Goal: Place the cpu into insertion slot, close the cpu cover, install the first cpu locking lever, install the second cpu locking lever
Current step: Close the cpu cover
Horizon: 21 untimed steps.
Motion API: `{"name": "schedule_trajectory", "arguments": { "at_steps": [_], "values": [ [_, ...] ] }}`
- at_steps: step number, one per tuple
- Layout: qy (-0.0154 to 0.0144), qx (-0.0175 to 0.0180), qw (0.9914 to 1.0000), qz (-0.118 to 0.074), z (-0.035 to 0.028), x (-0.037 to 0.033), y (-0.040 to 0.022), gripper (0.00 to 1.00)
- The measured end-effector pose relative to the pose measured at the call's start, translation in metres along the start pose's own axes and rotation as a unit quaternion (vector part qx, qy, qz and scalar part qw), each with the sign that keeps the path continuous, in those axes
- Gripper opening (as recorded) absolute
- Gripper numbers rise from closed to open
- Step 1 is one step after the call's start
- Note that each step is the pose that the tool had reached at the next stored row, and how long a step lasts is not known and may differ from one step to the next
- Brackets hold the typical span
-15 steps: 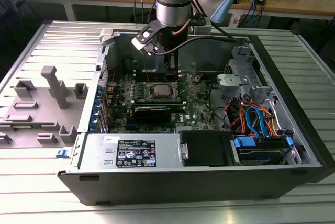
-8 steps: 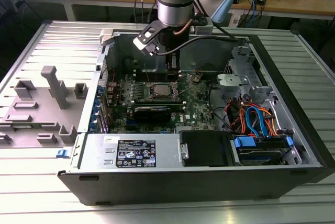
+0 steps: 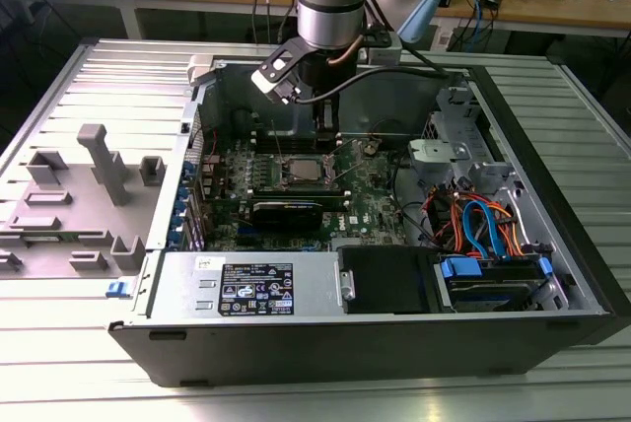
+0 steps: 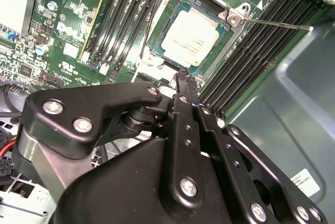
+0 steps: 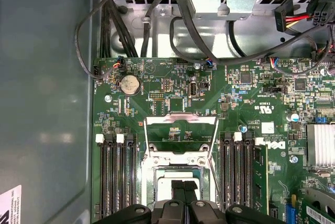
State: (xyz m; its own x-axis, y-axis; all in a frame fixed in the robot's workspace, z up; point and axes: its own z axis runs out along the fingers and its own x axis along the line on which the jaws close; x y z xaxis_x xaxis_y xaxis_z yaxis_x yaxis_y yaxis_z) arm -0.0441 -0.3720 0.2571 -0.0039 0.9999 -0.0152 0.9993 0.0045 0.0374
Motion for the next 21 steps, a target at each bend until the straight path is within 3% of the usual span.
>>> {"name": "schedule_trajectory", "arguments": {
  "at_steps": [7,11,14,19,20,21],
  "values": [
    [-0.0001,0.0001,1.0,0.0,-0.0002,-0.0001,0.0008,0.11],
    [-0.0001,0.0,1.0,0.0,0.0005,-0.0001,0.0172,0.11],
    [-0.0001,0.0,1.0,0.0,0.0007,-0.0002,0.0238,0.11],
    [0.0,0.0008,1.0,0.0,-0.0035,-0.0002,0.0273,0.11],
    [0.0,0.0008,1.0,0.0,-0.0034,-0.0002,0.0294,0.11],
    [-0.0001,0.001,1.0,0.0,-0.0032,-0.0003,0.0369,0.11]
  ]
}}
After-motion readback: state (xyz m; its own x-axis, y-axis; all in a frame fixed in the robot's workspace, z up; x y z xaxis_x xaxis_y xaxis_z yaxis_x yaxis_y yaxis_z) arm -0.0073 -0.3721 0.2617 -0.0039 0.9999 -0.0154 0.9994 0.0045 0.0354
